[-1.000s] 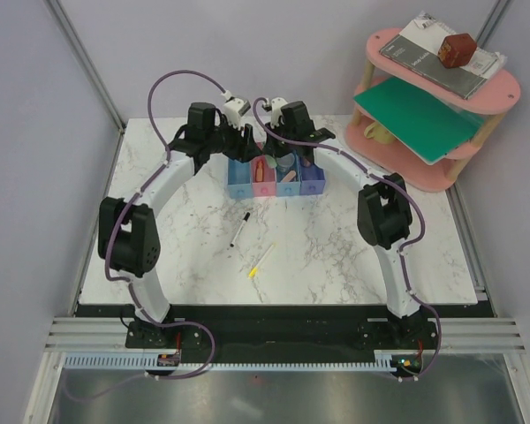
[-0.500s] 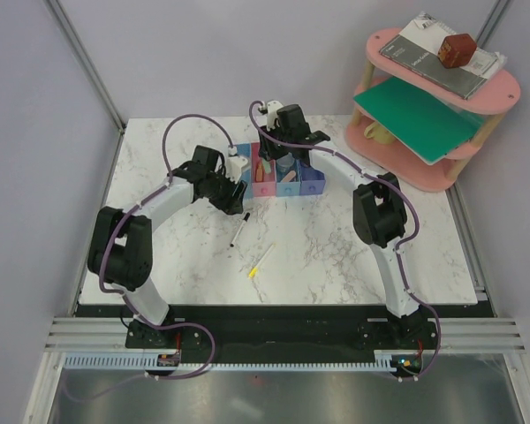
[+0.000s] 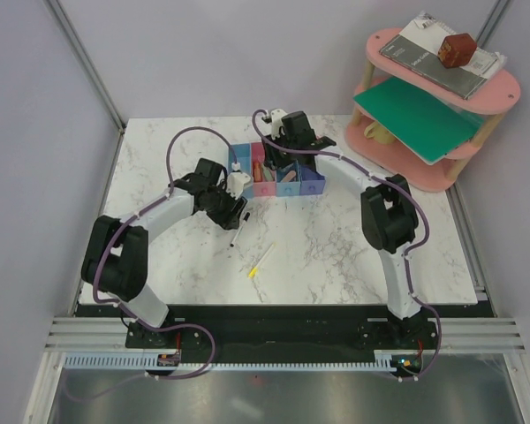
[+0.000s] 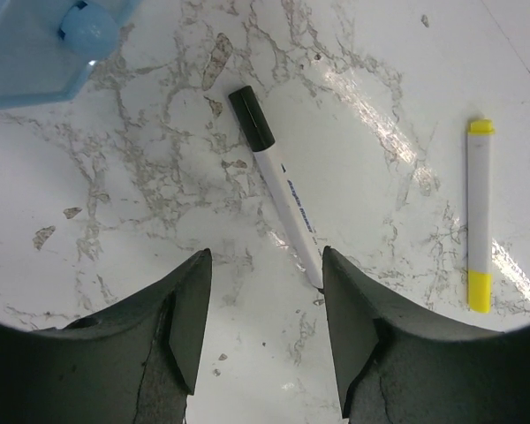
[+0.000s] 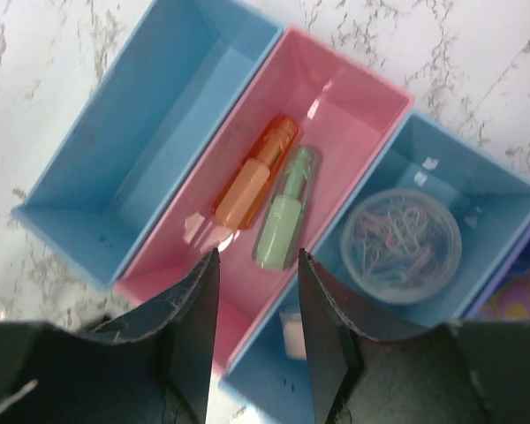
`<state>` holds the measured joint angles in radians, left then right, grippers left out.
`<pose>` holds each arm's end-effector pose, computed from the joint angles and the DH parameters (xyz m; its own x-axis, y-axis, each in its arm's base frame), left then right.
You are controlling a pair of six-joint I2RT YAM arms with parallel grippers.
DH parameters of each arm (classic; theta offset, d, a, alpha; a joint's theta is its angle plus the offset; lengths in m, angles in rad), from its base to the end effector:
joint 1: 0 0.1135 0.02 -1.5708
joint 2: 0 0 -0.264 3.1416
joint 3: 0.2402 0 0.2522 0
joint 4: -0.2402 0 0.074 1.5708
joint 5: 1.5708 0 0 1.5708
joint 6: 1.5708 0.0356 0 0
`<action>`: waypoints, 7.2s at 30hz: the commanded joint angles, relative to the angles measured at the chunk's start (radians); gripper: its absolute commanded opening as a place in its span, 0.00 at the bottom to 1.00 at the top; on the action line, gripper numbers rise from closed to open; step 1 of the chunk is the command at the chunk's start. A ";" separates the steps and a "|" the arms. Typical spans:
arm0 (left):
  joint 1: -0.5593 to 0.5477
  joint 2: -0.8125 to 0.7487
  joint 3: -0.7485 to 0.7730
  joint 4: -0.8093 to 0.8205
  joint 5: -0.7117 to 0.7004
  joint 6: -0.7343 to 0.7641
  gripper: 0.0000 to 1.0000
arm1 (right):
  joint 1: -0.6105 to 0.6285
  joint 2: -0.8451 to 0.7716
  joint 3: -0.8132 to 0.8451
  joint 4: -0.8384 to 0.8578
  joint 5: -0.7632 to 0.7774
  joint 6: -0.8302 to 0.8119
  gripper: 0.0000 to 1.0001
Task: Sort the stationery into containers
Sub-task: Place the stationery in the storage box, then pick up the pen from the center of the board, then place the pen in the storage box, then pick up the pen from the center of the board, then place the pen in the storage box, then reset both arms
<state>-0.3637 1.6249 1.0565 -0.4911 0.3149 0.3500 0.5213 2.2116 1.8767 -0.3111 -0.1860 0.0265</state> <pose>0.3006 -0.1262 0.2018 -0.6011 0.5777 -0.5523 0.7303 0.6777 -0.0860 0.4441 0.2626 0.2357 -0.5382 -0.2791 -0.7953 -0.6034 0.7864 0.1324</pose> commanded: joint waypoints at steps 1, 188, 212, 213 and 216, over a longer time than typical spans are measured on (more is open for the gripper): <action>-0.037 0.000 -0.012 0.032 -0.023 0.021 0.59 | 0.003 -0.213 -0.103 0.000 -0.030 -0.063 0.47; 0.215 -0.685 -0.196 0.128 -0.008 0.044 1.00 | -0.017 0.197 0.164 0.270 -0.429 0.294 0.60; 0.216 -0.774 -0.006 -0.037 -0.108 -0.164 1.00 | -0.061 -0.772 -0.264 -0.591 0.134 -0.339 0.98; 0.220 -0.781 -0.006 -0.032 -0.096 -0.172 1.00 | -0.070 -0.846 -0.286 -0.591 0.131 -0.338 0.98; 0.230 -0.800 -0.026 -0.023 -0.069 -0.194 1.00 | -0.119 -0.953 -0.365 -0.586 0.125 -0.355 0.98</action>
<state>-0.1455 0.8509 1.0142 -0.5362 0.1982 0.2306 0.4496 1.3800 1.5887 -0.8692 -0.1238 -0.2813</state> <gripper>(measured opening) 0.993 0.982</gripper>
